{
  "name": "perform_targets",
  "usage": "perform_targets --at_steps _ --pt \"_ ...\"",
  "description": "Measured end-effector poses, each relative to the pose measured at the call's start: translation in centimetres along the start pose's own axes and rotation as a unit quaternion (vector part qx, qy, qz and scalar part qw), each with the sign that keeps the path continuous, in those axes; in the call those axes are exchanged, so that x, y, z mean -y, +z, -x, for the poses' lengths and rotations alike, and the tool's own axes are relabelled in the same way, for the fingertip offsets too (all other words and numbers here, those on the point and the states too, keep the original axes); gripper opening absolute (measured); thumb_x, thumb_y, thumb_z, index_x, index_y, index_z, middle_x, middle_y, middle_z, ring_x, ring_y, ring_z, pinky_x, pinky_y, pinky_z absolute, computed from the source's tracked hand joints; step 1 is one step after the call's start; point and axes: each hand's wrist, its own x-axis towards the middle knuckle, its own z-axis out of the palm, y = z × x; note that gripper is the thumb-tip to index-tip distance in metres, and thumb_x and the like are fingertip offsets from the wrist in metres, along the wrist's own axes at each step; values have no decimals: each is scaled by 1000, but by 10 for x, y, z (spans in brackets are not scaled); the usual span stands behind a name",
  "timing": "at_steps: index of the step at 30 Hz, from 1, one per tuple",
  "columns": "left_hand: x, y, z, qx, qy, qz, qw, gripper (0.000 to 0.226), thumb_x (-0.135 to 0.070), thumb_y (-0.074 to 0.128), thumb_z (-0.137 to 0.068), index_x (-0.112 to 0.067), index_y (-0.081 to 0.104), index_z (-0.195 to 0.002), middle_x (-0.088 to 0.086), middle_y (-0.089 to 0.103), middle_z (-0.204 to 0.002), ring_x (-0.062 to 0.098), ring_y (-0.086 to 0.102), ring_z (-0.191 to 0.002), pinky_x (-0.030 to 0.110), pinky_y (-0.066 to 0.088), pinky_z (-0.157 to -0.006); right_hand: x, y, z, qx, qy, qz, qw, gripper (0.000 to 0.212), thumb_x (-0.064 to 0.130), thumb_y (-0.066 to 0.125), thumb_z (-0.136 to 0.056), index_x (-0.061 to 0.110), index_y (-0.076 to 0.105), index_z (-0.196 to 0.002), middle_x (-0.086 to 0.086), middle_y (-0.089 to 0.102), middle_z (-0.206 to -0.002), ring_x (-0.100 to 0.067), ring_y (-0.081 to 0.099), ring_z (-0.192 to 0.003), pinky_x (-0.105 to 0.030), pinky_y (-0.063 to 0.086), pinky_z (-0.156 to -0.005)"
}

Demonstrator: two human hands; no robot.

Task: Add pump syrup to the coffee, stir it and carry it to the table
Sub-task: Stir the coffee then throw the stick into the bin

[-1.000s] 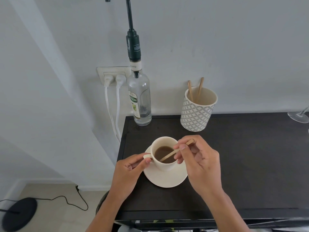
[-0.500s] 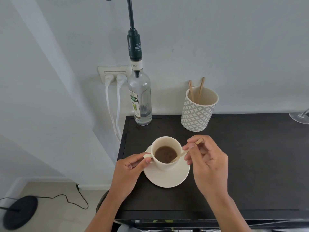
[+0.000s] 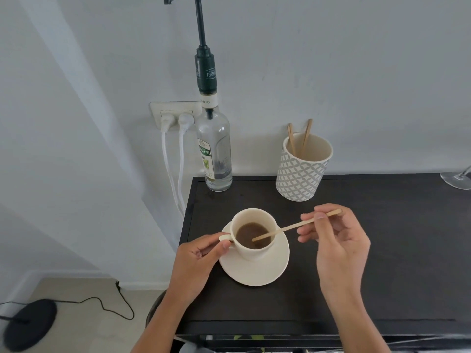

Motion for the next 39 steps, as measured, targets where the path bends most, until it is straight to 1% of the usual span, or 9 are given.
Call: perform_targets --at_steps 5,9,14,18,22,27,32,35,39 --pt "-1 0 1 -1 -7 6 1000 22 -19 74 -90 -32 83 -105 -14 83 -107 6 75 -107 30 60 -96 -11 -1 -1 -65 148 -134 978 9 7 62 -98 8 67 -92 -9 75 -77 -16 72 -60 -24 61 -60" --pt "-2 0 2 -3 -3 2 1000 23 -18 74 -91 -36 82 -102 -16 83 -106 5 75 -107 27 60 -93 -20 -8 -4 -109 187 -164 962 5 7 62 -99 6 66 -95 -9 74 -76 -11 72 -58 -19 60 -58" --pt "-3 0 3 -2 2 4 1000 24 -16 74 -91 -35 82 -102 -16 83 -105 6 76 -106 25 59 -92 -20 -27 -12 -140 180 -164 960 11 6 62 -99 11 66 -90 -3 75 -69 -8 71 -56 -17 59 -58" --pt "-3 0 2 0 1 9 1000 24 -13 73 -92 -32 83 -104 -14 83 -105 5 75 -104 27 59 -93 -14 -37 -16 -156 174 -177 956 14 6 61 -100 13 67 -89 -4 74 -73 -8 71 -57 -17 58 -57" --pt "-1 0 1 -2 -1 4 1000 24 -16 74 -91 -35 83 -103 -16 83 -106 7 75 -106 31 60 -95 -11 -31 -17 -122 172 -209 955 17 2 54 -102 10 66 -91 -7 75 -75 -12 71 -58 -18 58 -57" --pt "-1 0 1 -1 -1 2 1000 23 -18 74 -91 -37 82 -102 -18 82 -105 6 75 -107 29 60 -94 -20 -13 -8 -37 164 -161 973 15 0 50 -103 0 65 -107 -10 77 -82 -16 73 -63 -24 62 -61" --pt "-1 0 2 -2 -2 4 1000 22 -17 73 -92 -32 83 -105 -14 83 -107 8 76 -107 29 61 -94 -24 -24 -12 -46 128 -130 982 17 -2 48 -103 -1 63 -112 -7 77 -79 -16 71 -62 -24 61 -60" --pt "-2 0 1 2 1 13 1000 22 -15 73 -92 -25 83 -108 -11 84 -106 10 76 -107 31 59 -95 -25 -34 -15 -52 114 -127 984 18 -2 47 -104 4 64 -105 -6 77 -80 -15 72 -62 -24 61 -61" --pt "-3 -1 1 -2 6 23 1000 23 -13 76 -89 -23 83 -109 -10 84 -105 9 78 -101 29 60 -92 -21 -43 -18 -74 97 -147 982 21 -2 46 -104 8 65 -102 -6 76 -79 -15 70 -62 -23 60 -60"
